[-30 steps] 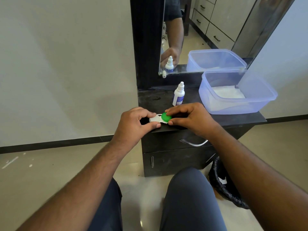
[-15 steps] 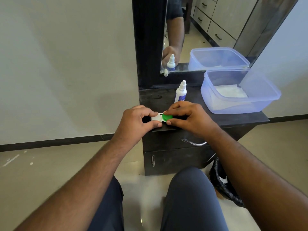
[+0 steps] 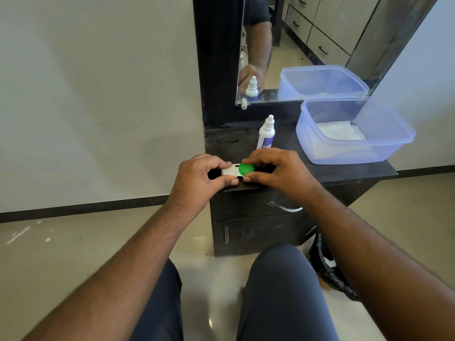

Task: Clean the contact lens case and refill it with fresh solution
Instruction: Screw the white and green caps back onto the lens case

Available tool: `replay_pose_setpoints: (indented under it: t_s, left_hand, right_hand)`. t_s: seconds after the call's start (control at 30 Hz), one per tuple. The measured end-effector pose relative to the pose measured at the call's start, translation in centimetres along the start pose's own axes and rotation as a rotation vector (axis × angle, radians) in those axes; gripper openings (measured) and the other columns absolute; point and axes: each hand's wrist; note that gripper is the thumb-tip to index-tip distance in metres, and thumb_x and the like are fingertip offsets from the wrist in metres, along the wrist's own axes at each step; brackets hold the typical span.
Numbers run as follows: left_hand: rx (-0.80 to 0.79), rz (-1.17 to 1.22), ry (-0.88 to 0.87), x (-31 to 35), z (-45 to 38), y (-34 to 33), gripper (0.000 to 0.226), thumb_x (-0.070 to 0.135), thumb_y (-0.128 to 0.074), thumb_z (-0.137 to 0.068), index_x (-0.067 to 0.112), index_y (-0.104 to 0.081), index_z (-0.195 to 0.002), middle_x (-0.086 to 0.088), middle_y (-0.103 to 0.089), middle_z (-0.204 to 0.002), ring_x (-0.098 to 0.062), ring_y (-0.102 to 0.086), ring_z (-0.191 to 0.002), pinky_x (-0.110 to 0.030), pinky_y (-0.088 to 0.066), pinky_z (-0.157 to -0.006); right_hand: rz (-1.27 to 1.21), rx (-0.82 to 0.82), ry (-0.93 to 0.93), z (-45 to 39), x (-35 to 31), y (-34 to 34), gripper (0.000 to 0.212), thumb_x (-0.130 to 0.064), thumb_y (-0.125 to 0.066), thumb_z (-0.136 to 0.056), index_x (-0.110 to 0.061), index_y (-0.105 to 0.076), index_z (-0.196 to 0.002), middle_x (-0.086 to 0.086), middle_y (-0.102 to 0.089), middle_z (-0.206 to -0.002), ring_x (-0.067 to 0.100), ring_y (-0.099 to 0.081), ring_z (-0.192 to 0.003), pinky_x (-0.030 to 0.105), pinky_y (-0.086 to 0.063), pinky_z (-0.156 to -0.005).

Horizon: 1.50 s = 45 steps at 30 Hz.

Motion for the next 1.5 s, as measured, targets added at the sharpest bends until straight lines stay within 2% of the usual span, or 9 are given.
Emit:
replay_pose_setpoints:
  t_s: [0.1,0.3,0.5,0.83,0.97,1.13,1.27,1.43,1.5]
  left_hand:
    - [-0.01,0.019,-0.01,0.0,0.1,0.0,0.035,0.022,-0.082,-0.07,0.012,-0.074,-0.102,0.007,-0.069,-0.096,0.007,-0.056,-0.083,0.001,-0.039,-0.074]
    - [0.017,0.031,0.001,0.0,0.4,-0.2,0.038,0.022,-0.082,-0.071,0.013,-0.073,-0.106,0.0,-0.072,-0.105,0.0,-0.057,-0.092,0.003,-0.038,-0.078]
    - [0.007,0.032,0.008,-0.1,0.0,-0.3,0.036,0.02,-0.082,-0.071,0.011,-0.074,-0.105,-0.003,-0.073,-0.104,0.0,-0.059,-0.09,0.002,-0.039,-0.08]
    - [0.008,0.024,0.005,0.1,-0.1,-0.2,0.034,0.02,-0.082,-0.073,0.011,-0.074,-0.106,-0.002,-0.073,-0.105,-0.004,-0.06,-0.094,-0.007,-0.044,-0.08]
    - [0.008,0.017,-0.004,0.1,-0.1,-0.4,0.035,0.02,-0.082,-0.072,0.011,-0.074,-0.105,-0.002,-0.073,-0.104,-0.006,-0.062,-0.094,-0.007,-0.046,-0.079]
    - [0.014,0.034,-0.027,0.0,0.0,-0.5,0.033,0.019,-0.083,-0.071,0.01,-0.075,-0.102,-0.002,-0.073,-0.099,-0.006,-0.062,-0.088,-0.006,-0.046,-0.074]
    - [0.015,0.032,-0.053,-0.2,0.0,-0.4,0.033,0.019,-0.082,-0.071,0.01,-0.075,-0.102,-0.002,-0.072,-0.095,-0.004,-0.06,-0.083,-0.008,-0.047,-0.072]
    - [0.016,0.032,-0.059,-0.4,-0.1,-0.5,0.033,0.019,-0.082,-0.072,0.011,-0.075,-0.103,0.0,-0.072,-0.097,-0.004,-0.061,-0.085,-0.009,-0.048,-0.074]
    - [0.018,0.036,-0.057,-0.4,-0.1,-0.5,0.032,0.019,-0.082,-0.072,0.011,-0.075,-0.103,0.001,-0.071,-0.097,-0.004,-0.061,-0.085,-0.008,-0.048,-0.074]
  right_hand:
    - [0.013,-0.007,-0.022,0.0,-0.1,0.0,0.035,-0.021,-0.081,-0.073,-0.031,-0.067,-0.104,-0.02,-0.06,-0.097,0.0,-0.06,-0.091,0.013,-0.047,-0.081]
    - [-0.039,-0.072,-0.006,0.2,0.1,0.9,0.031,-0.014,-0.075,-0.08,-0.017,-0.071,-0.11,-0.005,-0.068,-0.114,0.004,-0.06,-0.109,0.027,-0.049,-0.098]
    - [0.054,-0.048,0.12,0.2,0.7,0.5,0.028,-0.009,-0.072,-0.083,-0.011,-0.071,-0.11,-0.002,-0.066,-0.116,0.011,-0.059,-0.11,0.032,-0.048,-0.099]
    - [0.029,-0.076,0.11,0.2,0.5,0.8,0.029,-0.008,-0.07,-0.083,-0.011,-0.069,-0.112,-0.009,-0.063,-0.114,0.005,-0.058,-0.109,0.02,-0.043,-0.099]
    - [0.077,-0.054,0.129,0.3,0.6,0.5,0.028,-0.01,-0.072,-0.083,-0.012,-0.07,-0.111,-0.008,-0.064,-0.113,0.01,-0.059,-0.106,0.024,-0.046,-0.097]
    - [0.075,0.016,0.088,0.2,0.1,0.0,0.026,-0.018,-0.078,-0.076,-0.012,-0.073,-0.101,-0.005,-0.067,-0.101,0.011,-0.061,-0.097,0.027,-0.052,-0.088]
    - [0.093,0.04,0.021,-0.1,-0.1,-0.4,0.024,-0.026,-0.082,-0.071,-0.019,-0.068,-0.089,-0.008,-0.061,-0.092,0.006,-0.059,-0.086,0.018,-0.047,-0.073]
    - [-0.024,-0.052,-0.024,0.4,0.4,0.7,0.029,-0.018,-0.076,-0.079,-0.025,-0.068,-0.106,-0.009,-0.063,-0.12,0.006,-0.059,-0.107,0.017,-0.048,-0.089]
    - [-0.042,-0.053,-0.051,0.3,0.4,0.8,0.029,-0.017,-0.077,-0.079,-0.026,-0.068,-0.105,-0.009,-0.066,-0.113,0.006,-0.061,-0.102,0.022,-0.05,-0.089]
Point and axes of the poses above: each hand's wrist, its own z-axis away from the middle knuckle, its own y-axis out of the back of the hand, x = y × z
